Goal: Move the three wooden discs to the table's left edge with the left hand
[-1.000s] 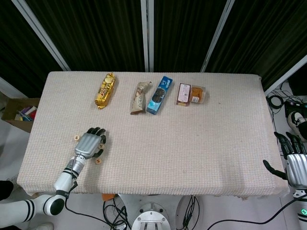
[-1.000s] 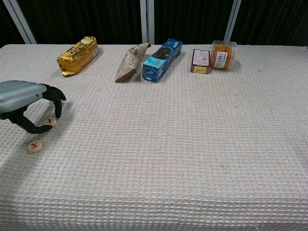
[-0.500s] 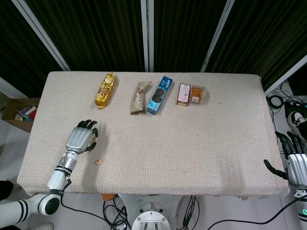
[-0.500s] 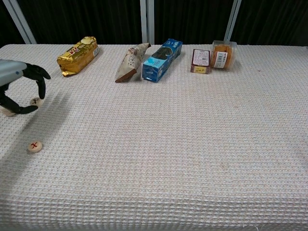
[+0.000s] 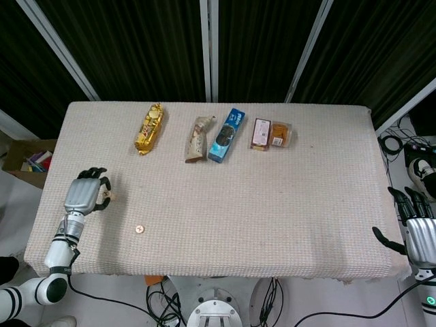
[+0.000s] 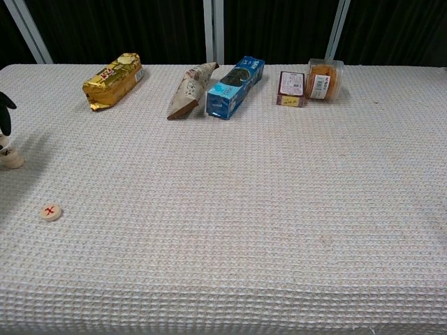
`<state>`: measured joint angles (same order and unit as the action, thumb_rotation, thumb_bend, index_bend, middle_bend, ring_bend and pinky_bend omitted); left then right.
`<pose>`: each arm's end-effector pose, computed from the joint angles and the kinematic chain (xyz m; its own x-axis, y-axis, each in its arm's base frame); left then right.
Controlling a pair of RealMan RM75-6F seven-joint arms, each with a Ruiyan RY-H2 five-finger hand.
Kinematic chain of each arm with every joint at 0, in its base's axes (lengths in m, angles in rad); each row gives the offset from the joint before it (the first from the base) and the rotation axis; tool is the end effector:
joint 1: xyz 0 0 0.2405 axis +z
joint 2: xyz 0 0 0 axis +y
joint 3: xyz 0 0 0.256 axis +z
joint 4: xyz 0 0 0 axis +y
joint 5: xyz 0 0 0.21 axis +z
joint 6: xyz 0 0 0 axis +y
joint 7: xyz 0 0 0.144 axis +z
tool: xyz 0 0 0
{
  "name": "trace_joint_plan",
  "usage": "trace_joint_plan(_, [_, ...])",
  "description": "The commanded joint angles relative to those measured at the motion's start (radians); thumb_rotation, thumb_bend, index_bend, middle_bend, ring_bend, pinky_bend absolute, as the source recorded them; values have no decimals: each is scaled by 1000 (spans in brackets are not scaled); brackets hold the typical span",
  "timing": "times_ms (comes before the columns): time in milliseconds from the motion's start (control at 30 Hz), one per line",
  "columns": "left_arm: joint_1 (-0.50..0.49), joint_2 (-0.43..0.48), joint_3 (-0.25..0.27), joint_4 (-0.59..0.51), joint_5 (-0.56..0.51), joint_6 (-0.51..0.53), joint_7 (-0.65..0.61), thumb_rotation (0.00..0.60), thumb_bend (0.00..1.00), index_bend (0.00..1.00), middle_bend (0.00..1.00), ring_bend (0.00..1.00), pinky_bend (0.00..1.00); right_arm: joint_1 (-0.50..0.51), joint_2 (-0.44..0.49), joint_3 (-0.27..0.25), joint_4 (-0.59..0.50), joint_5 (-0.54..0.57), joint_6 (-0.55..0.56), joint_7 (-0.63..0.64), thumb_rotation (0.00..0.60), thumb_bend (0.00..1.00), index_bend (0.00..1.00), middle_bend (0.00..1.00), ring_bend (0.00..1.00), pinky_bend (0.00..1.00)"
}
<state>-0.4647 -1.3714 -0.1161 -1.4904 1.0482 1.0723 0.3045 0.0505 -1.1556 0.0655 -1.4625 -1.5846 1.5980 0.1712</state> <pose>-0.2819 0.2984 0.0549 0.4440 0.2750 0.8528 0.8884 -0.0109 -0.4590 -0.3232 -0.1736 0.1733 0.3381 0.1069 0.9350 -0.9356 -0.0696 0.3462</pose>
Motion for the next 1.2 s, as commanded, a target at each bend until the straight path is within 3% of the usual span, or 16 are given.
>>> trace_joint_plan(33, [0,-9,3,12,3,-6,-9,600,352,501,156,106,155,0,2,0,-4,-1,1,-4,600,152,110,188,40,124])
trace_joint_plan(1200, [-21,-19,-3,34,-55,-45,30,600,347,447,155,106,155,-1,0,2,-2,7,-5,-2,600,153,111,188,40,124])
